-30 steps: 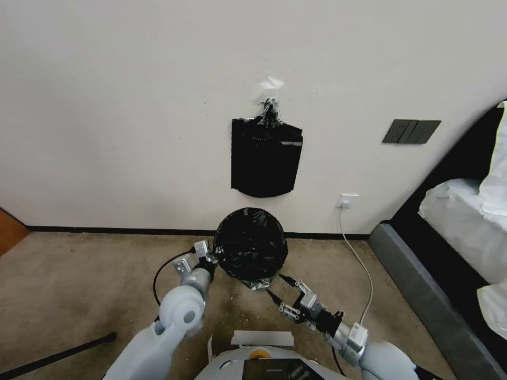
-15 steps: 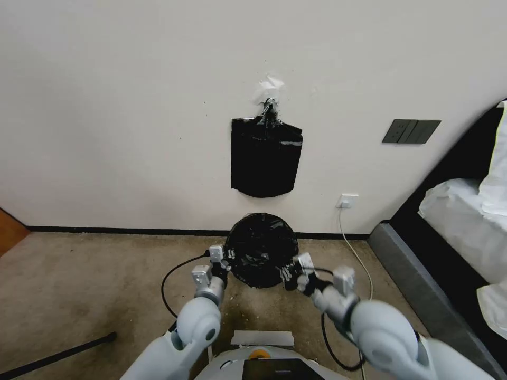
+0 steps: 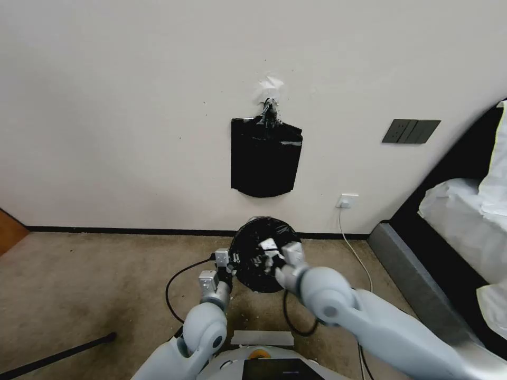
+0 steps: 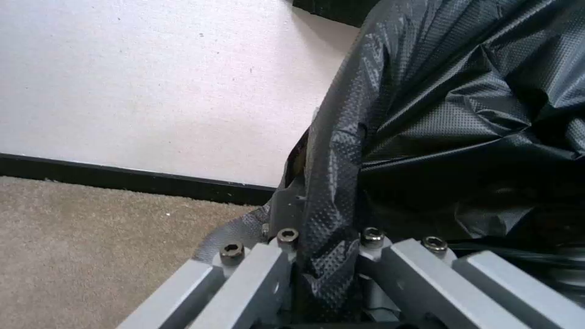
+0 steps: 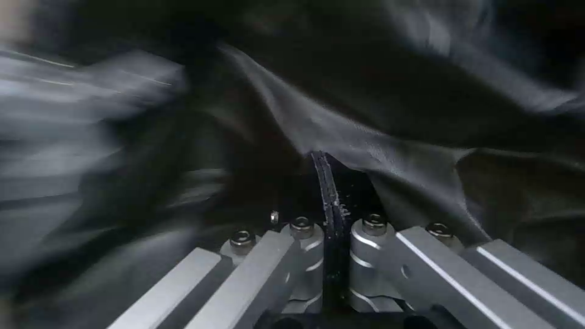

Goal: Place a trash bag onto the trash bin.

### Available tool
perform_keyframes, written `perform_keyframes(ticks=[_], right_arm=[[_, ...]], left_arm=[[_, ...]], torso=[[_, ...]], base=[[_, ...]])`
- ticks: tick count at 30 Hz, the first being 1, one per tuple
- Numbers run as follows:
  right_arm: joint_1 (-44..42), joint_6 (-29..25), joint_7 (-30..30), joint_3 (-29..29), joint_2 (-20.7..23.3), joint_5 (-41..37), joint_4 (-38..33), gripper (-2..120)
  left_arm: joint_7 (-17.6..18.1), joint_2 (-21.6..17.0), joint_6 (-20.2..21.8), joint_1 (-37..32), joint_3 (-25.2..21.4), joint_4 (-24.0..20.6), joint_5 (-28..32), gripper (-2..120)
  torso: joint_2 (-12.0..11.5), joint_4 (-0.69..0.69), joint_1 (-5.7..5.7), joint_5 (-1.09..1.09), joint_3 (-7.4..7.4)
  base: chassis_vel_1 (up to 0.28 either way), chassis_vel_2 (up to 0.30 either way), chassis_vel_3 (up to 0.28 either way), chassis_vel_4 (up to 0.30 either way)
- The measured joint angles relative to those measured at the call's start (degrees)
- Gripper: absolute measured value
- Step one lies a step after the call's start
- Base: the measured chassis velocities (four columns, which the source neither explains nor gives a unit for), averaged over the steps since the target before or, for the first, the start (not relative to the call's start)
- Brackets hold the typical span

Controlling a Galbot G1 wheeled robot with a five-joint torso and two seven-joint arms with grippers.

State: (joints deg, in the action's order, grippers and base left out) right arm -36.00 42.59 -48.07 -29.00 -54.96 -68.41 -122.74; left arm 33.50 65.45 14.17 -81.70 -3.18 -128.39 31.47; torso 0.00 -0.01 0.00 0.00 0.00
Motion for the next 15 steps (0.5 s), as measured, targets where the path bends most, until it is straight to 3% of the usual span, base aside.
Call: perform_keyframes(ticks=[15], right_arm=[[2.31, -0.33, 0.30, -3.58, -2.72, 5.13, 8.61, 0]], left_arm=[[-0.25, 0.79, 0.15, -1.08, -0.14, -1.10, 0.12, 1]], torso=[[0.00, 0.02, 0.00, 0.00, 0.00]], base=[[0.000, 0.000, 0.000, 0.000]])
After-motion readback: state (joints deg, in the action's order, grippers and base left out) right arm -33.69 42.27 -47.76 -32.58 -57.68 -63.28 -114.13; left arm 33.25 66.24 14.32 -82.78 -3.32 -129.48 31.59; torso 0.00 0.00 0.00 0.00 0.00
